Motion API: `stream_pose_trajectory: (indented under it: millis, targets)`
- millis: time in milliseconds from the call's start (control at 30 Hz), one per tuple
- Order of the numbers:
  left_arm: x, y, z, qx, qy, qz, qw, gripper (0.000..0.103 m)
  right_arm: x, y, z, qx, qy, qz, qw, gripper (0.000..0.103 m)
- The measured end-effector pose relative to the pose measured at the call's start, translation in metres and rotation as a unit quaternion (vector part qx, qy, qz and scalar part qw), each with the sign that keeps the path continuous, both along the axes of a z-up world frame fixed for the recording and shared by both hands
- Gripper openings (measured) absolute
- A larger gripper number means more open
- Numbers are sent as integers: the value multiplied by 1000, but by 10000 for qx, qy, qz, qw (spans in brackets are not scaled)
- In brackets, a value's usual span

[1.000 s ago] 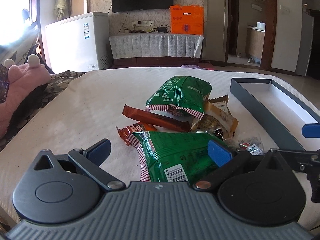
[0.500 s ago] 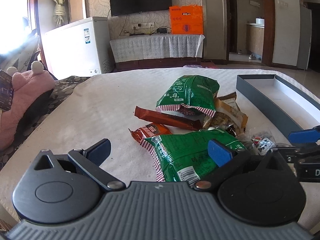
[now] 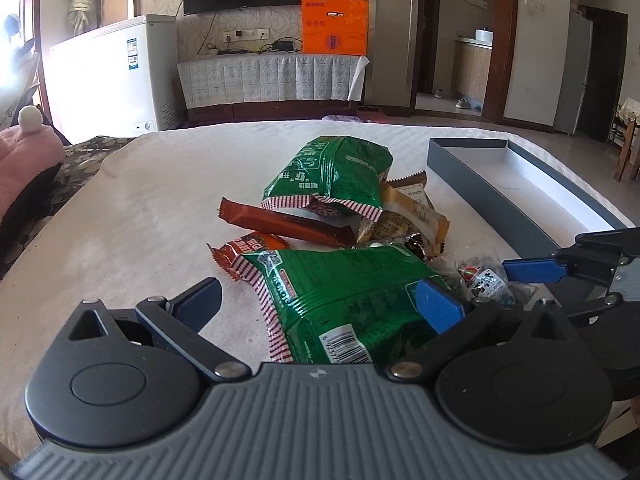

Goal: Organize snacks
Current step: 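Grasp the clear bag of dark dried snacks with the right gripper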

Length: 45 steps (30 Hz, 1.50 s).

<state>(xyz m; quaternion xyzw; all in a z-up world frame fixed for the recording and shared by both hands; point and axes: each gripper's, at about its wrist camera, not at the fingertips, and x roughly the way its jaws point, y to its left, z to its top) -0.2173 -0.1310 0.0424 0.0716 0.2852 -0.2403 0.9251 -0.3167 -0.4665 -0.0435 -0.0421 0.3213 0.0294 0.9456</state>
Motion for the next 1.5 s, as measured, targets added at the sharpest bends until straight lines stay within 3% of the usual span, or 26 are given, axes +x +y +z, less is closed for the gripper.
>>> stream_pose_trajectory:
  millis: [200,433,567,633,867,1500]
  targets:
    - [1,-7,-4,51,74,-151,9998,103,-6,-5,2,74,50,21,10000,53]
    - [11,-4,-12,-343,501,-181,9980,103,-7,-4,1,39,50,13,10000,53]
    - [5,-6,-10,-220,296,-231,9991,102,-8,-2,2,-2,52,29,10000,53]
    - [1,-8,-8,-192,206,-337,9990,95,-9,-2,2,-13,55,33,10000,53]
    - [-6,-12,-4,-55,-10,-380,9993,88,-11,-3,4,-15,50,30,10000,53]
    - [-10,-4,9,-273,-185,-134,9994,78,-20,-11,12,226,-48,-31,9997,52]
